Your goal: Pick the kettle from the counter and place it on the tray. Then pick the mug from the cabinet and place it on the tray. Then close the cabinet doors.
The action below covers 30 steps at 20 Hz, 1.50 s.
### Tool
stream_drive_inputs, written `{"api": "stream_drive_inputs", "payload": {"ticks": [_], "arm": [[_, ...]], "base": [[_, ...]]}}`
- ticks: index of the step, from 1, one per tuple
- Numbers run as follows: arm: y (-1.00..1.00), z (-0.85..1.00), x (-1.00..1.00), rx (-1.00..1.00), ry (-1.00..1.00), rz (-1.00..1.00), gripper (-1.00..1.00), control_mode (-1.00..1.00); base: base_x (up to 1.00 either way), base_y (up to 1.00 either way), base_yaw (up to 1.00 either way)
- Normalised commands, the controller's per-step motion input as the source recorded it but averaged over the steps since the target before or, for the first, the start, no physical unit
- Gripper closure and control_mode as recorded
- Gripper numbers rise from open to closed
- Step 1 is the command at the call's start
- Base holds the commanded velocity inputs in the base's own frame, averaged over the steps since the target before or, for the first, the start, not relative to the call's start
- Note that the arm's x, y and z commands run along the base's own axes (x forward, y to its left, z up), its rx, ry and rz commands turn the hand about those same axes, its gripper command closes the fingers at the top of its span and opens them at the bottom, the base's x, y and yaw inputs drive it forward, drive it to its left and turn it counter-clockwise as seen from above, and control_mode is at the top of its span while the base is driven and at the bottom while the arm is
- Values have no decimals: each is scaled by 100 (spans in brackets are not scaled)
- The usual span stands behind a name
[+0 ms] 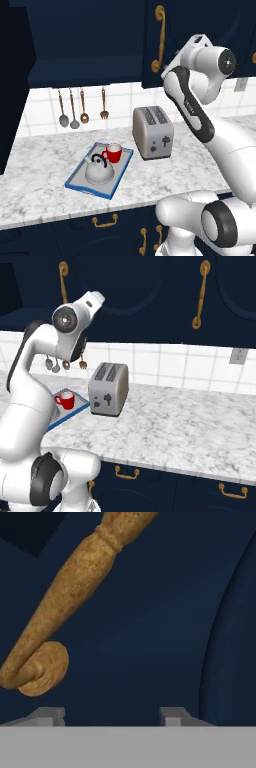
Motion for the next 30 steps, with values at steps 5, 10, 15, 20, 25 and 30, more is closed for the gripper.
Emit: {"api": "stream_drive_inputs", "payload": {"ticks": [5,10,15,20,25,30], "arm": [[-1,-24,72,0,6,-14,-100,-100],[-1,-34,61,0,3,-12,-100,-100],[-7,-46,56,0,1,-11,-100,-100],[-20,-13,-78,3,-11,-1,-100,-100],[-7,0,-100,2,-5,0,-100,-100],[60,-22,-83,-16,1,-3,-100,-100]], "base": [[0,0,0],[0,0,0],[0,0,0],[0,0,0],[0,0,0],[0,0,0]]}}
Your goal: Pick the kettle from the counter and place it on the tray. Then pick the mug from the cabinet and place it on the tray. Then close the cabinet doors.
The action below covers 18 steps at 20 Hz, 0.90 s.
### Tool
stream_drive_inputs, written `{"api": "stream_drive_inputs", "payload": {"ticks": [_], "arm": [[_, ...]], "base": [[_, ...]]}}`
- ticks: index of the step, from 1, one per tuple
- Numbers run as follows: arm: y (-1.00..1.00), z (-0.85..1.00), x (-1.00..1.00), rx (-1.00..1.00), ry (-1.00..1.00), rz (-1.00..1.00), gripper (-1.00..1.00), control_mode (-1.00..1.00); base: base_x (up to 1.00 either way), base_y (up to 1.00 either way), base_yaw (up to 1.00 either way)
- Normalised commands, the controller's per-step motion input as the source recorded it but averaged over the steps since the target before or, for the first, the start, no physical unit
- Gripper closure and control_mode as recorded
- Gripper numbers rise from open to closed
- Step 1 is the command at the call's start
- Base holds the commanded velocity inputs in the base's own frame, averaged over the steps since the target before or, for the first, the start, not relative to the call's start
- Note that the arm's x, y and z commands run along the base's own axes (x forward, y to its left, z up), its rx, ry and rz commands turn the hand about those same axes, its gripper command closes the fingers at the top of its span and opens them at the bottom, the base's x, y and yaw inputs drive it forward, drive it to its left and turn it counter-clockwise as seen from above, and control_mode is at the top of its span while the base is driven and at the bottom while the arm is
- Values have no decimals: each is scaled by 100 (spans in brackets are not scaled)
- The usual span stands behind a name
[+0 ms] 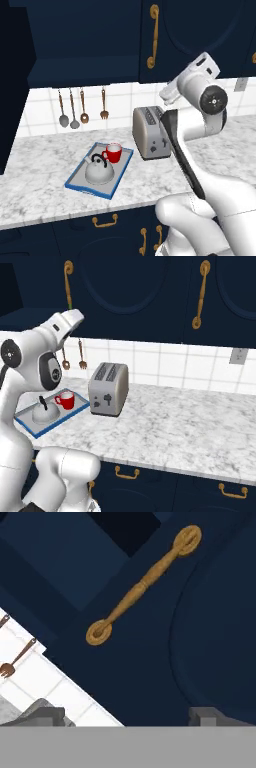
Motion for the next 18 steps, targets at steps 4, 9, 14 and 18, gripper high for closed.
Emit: {"api": "stream_drive_inputs", "payload": {"ticks": [4,9,14,18], "arm": [[100,-37,-34,-40,12,-2,-100,-100],[49,-59,-17,-35,7,-1,-100,-100],[57,-3,-49,-33,0,-34,-100,-100],[62,-1,-37,-35,0,-40,-100,-100]], "base": [[0,0,0],[0,0,0],[0,0,0],[0,0,0]]}}
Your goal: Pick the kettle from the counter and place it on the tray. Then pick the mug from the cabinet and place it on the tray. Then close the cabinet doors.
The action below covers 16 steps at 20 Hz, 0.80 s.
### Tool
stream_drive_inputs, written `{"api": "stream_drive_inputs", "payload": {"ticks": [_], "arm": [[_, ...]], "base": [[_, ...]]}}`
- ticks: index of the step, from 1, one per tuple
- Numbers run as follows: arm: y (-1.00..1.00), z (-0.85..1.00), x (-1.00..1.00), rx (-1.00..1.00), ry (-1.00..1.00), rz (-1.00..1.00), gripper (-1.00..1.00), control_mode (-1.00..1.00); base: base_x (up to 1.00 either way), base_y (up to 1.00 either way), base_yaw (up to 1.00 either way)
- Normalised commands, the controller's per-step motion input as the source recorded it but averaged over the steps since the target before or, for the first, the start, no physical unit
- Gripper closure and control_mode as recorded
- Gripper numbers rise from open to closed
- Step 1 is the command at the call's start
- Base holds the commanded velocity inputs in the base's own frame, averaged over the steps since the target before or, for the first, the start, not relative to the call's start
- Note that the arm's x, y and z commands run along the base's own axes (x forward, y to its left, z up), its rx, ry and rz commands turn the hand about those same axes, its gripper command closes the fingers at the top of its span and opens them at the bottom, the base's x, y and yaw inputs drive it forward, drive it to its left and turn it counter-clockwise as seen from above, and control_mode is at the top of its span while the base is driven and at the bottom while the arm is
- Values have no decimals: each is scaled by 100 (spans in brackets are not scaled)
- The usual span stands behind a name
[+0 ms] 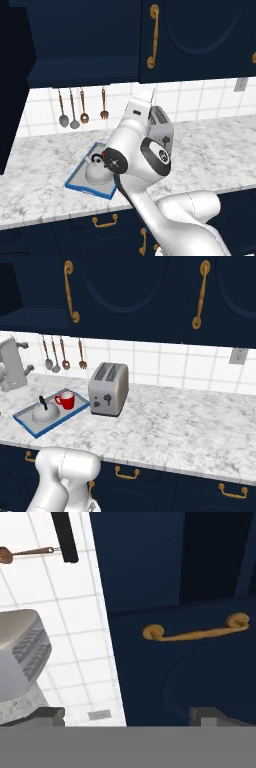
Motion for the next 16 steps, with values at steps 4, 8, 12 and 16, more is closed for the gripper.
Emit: {"api": "stream_drive_inputs", "payload": {"ticks": [4,8,12,16], "arm": [[61,0,-38,-34,0,-39,-100,-100],[78,-2,-25,-35,0,-36,-100,-100],[80,-2,-26,-34,0,-33,-100,-100],[81,-14,-13,-35,7,-30,-100,-100]], "base": [[0,0,0],[0,0,0],[0,0,0],[0,0,0]]}}
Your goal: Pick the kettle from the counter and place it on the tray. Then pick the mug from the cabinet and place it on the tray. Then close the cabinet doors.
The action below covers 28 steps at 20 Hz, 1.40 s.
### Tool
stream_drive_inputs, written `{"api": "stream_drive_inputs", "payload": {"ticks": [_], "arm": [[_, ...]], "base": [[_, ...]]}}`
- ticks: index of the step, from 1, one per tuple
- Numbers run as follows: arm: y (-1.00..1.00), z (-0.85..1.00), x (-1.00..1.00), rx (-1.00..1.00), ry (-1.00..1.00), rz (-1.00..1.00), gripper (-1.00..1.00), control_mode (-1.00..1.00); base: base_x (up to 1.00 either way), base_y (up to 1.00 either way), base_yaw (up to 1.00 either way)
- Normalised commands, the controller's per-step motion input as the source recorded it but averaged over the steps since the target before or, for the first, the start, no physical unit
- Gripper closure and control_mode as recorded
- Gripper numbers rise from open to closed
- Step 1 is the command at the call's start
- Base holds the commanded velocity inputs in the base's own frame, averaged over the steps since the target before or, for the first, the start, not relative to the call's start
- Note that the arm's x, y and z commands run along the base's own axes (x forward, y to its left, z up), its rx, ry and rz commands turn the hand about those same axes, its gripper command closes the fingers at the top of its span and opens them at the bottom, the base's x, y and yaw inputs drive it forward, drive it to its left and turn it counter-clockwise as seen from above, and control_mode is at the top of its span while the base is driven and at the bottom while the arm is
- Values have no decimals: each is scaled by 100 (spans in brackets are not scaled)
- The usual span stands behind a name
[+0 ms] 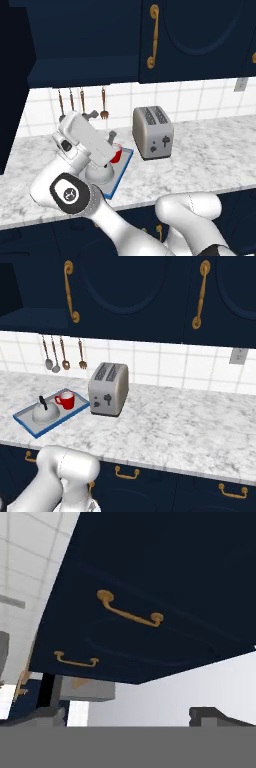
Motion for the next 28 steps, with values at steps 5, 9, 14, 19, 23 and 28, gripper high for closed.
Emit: {"api": "stream_drive_inputs", "payload": {"ticks": [5,9,14,19,23,28], "arm": [[100,-30,3,-37,10,-23,-100,-100],[90,-40,6,-26,12,-16,-100,-100],[89,-4,1,-15,13,-12,-100,-100],[97,0,0,-15,17,-11,-100,-100],[92,0,2,-14,18,-10,-100,-100],[53,35,2,-3,11,-13,-100,-100]], "base": [[0,0,0],[0,0,0],[0,0,0],[0,0,0],[0,0,0],[0,0,0]]}}
